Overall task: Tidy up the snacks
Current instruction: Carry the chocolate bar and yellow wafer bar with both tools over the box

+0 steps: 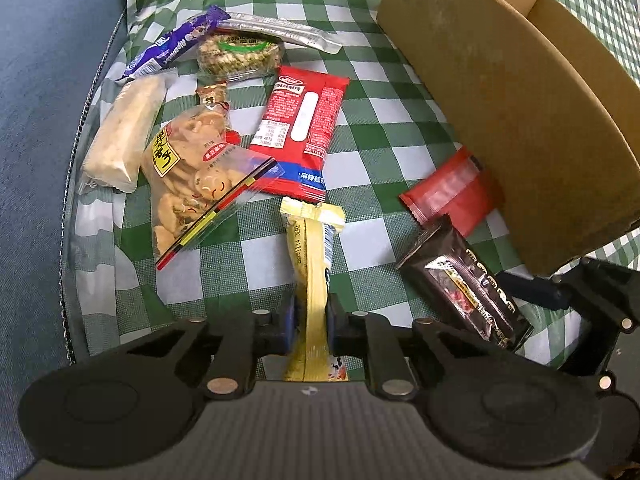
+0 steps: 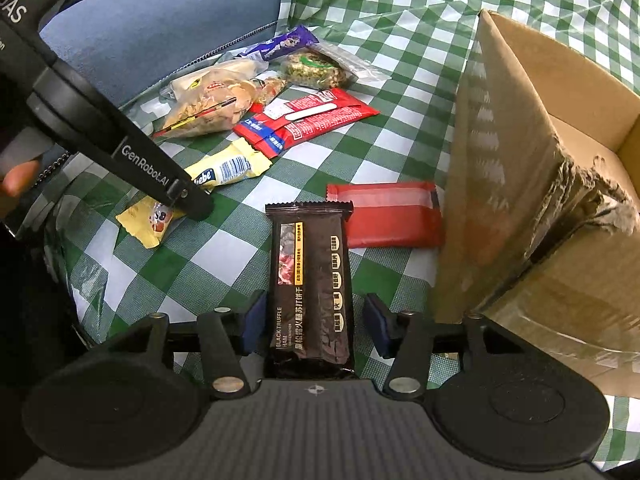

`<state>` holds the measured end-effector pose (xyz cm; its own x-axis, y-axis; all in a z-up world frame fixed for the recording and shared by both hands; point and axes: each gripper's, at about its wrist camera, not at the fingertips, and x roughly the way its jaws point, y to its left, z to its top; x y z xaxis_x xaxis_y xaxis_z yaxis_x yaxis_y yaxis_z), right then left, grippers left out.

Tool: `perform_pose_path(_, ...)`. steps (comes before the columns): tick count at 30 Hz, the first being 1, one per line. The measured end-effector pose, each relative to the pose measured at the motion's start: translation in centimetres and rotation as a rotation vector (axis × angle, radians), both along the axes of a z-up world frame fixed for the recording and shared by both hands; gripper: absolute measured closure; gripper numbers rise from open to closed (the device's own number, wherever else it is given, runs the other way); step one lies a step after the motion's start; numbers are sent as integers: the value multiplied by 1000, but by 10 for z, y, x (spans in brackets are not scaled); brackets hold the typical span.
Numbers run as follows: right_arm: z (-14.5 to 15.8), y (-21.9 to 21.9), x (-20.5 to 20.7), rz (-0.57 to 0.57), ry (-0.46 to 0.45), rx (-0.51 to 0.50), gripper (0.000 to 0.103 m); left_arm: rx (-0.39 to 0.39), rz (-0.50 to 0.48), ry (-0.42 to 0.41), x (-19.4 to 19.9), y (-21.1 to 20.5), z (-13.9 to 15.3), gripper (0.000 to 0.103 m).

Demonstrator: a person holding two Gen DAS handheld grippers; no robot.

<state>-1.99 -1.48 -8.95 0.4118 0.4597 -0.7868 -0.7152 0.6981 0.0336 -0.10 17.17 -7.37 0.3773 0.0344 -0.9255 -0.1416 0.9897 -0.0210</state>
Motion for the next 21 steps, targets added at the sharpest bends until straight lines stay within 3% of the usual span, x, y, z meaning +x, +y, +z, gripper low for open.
perform_pose_path(3,1,1,-1,10,-6,2,61,-1,-1,-22,-1,-1,3,94)
perform_pose_path(11,16,-3,-11,28,-83,18,62,-50,-33,-210,-18,-4,29,94)
perform_pose_path(21,47,-16,-34,35,-209,68,62,-73,17,-356,-32,4,47,94)
